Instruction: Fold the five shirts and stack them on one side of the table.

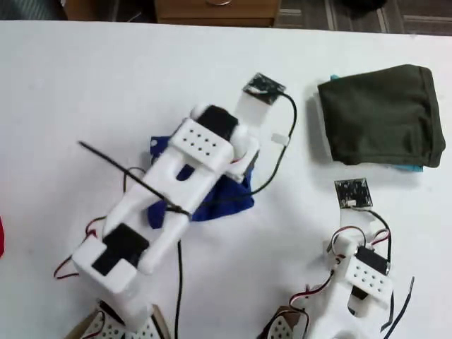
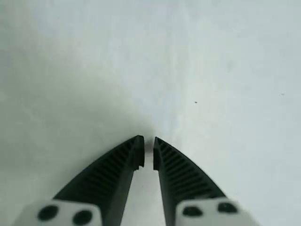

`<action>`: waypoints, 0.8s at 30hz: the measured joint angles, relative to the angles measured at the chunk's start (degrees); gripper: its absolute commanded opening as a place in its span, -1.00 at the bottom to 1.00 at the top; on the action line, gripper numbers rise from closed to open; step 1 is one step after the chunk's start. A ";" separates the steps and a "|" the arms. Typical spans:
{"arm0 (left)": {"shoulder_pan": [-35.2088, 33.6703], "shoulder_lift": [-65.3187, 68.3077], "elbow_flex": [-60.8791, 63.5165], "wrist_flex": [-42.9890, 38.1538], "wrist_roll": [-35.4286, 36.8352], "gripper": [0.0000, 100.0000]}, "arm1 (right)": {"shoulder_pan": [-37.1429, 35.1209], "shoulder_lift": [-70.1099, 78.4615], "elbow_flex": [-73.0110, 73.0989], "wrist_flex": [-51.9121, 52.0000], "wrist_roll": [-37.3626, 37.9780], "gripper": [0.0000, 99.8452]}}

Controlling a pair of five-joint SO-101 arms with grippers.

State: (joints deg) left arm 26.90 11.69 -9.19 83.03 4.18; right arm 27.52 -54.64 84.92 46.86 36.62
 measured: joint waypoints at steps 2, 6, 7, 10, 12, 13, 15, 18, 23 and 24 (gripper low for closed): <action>-0.26 1.58 -1.14 0.00 0.00 -0.95 | 0.00 0.00 0.00 0.00 0.00 -0.92; -0.44 4.92 -6.42 -0.09 0.09 -0.94 | 0.00 0.00 0.00 0.00 0.00 -0.92; -0.44 5.71 -7.74 -0.09 0.09 -0.91 | 0.00 0.00 0.00 0.00 -0.09 -0.92; -0.44 7.65 -10.99 -0.09 -0.62 -0.72 | 0.00 0.00 0.00 -0.09 -2.02 -0.92; -0.53 8.97 -12.04 -0.09 -2.55 -0.62 | 0.00 0.00 0.00 -0.18 -2.46 -0.92; -0.53 9.49 -12.48 0.35 -3.52 -0.61 | 0.00 0.00 0.00 -0.18 -2.55 -0.92; -0.79 9.76 -13.27 1.49 -4.57 -0.63 | 0.00 0.00 0.00 -0.18 -2.55 -0.92; -2.81 9.76 -16.18 4.04 -5.10 -0.67 | 0.00 0.00 0.00 -0.18 -2.90 -0.92; -8.88 10.29 -24.09 13.19 -5.01 -0.97 | 0.00 0.00 0.00 -0.18 -2.90 -0.92; -10.20 10.73 -24.35 14.51 -5.10 -0.92 | 0.00 0.00 0.00 -0.18 -2.90 -0.92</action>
State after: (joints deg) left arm 16.70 22.42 -33.54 97.54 -0.92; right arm 27.52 -54.64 84.92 46.68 33.71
